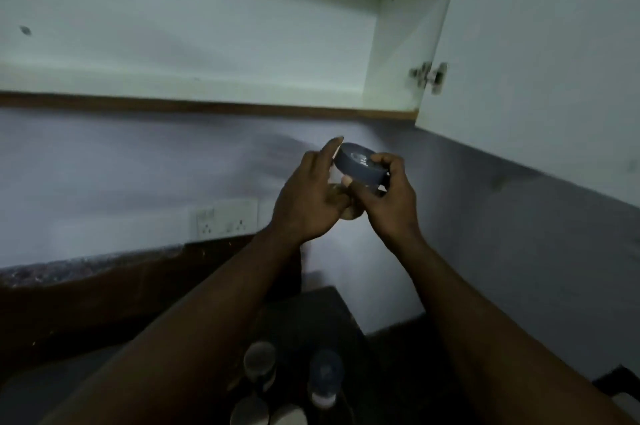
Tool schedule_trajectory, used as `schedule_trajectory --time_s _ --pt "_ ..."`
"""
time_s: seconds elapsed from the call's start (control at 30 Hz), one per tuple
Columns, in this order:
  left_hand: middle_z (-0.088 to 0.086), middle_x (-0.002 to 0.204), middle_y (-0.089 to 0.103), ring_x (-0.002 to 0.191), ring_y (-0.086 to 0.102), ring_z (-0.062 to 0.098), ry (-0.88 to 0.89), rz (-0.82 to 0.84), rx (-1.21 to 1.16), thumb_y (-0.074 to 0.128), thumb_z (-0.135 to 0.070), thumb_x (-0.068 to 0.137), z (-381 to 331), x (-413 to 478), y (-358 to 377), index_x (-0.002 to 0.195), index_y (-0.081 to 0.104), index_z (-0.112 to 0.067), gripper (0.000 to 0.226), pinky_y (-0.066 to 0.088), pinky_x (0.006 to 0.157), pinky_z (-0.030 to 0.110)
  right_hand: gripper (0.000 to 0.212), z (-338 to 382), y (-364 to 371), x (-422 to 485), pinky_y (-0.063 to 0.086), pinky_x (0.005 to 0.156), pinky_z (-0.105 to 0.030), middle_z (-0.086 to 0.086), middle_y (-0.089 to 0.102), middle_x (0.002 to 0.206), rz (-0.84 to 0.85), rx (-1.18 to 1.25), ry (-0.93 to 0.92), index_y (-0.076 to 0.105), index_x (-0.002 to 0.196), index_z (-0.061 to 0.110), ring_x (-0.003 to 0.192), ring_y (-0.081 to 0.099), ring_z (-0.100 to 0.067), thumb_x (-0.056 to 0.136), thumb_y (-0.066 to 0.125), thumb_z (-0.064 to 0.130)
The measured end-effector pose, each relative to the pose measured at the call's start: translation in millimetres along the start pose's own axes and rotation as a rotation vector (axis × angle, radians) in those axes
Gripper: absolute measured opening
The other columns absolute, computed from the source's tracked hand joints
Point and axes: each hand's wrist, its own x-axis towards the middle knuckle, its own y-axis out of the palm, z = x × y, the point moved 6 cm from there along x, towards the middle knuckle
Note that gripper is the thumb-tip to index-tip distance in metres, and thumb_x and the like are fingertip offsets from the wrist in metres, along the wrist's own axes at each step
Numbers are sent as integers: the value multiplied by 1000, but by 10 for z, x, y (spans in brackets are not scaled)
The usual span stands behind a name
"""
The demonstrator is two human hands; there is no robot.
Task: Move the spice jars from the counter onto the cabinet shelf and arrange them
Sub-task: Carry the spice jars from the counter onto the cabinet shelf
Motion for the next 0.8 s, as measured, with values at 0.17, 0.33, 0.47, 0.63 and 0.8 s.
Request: schedule_trajectory --time_s 0.17,0.33,0.47,0.63,0.8 --pt "-1 137 52 108 63 17 82 -213 70 70 -46 88 -363 963 -498 159 23 -36 86 56 78 37 49 690 -111 1031 55 82 -24 6 59 122 -94 39 -217 57 117 28 111 60 -9 78 85 40" --pt "1 136 53 109 64 23 27 -251 180 69 -43 89 -400 1784 -436 158 25 -34 82 55 86 41 45 678 -153 1967 58 89 -43 2 61 120 -49 37 -207 59 113 26 109 62 -16 78 85 39" --pt "9 136 53 112 63 32 -52 -242 238 73 -43 87 -179 2269 -100 158 26 -29 86 46 80 35 50 335 -125 2515 54 72 -22 11 64 108 -7 -24 -185 53 111 28 95 64 -6 74 84 42" --pt "12 143 52 125 58 33 -246 -168 158 76 -47 86 239 2694 382 160 20 -24 95 47 93 39 48 -229 -39 3034 54 73 -29 12 63 98 53 -143 -164 49 113 25 88 65 -9 80 80 42" --pt "10 130 59 114 63 32 -445 -87 136 74 -44 86 503 3140 762 142 33 -13 76 49 85 39 63 -600 -6 3384 49 74 -25 8 60 109 24 -130 -142 42 131 26 96 64 -17 80 76 42"
